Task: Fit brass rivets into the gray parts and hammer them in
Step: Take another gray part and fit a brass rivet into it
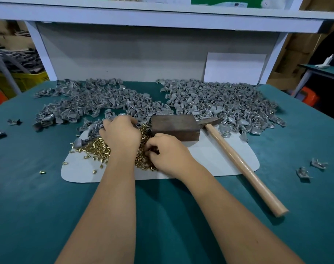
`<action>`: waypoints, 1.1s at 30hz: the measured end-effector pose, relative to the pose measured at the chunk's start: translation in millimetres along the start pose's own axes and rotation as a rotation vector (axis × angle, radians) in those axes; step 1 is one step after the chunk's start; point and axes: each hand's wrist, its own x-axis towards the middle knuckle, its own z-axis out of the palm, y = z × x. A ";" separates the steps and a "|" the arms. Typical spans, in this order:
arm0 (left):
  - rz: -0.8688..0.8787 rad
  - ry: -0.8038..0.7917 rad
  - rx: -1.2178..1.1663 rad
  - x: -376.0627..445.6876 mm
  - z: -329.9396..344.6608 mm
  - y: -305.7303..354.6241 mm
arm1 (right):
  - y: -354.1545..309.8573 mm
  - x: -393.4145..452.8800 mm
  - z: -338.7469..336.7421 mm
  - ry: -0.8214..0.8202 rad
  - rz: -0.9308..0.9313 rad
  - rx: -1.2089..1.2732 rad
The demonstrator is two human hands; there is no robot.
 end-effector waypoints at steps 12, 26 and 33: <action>0.089 0.031 -0.086 -1.8 -3.2 1.7 | 5.2 -1.8 0.3 0.071 -0.007 0.065; -0.004 0.106 -0.163 -2.0 -6.6 2.8 | 15.1 0.7 -9.3 0.504 0.027 0.275; 0.129 -0.037 -0.757 -12.1 -10.7 23.4 | 28.4 0.8 -20.2 0.684 0.153 0.316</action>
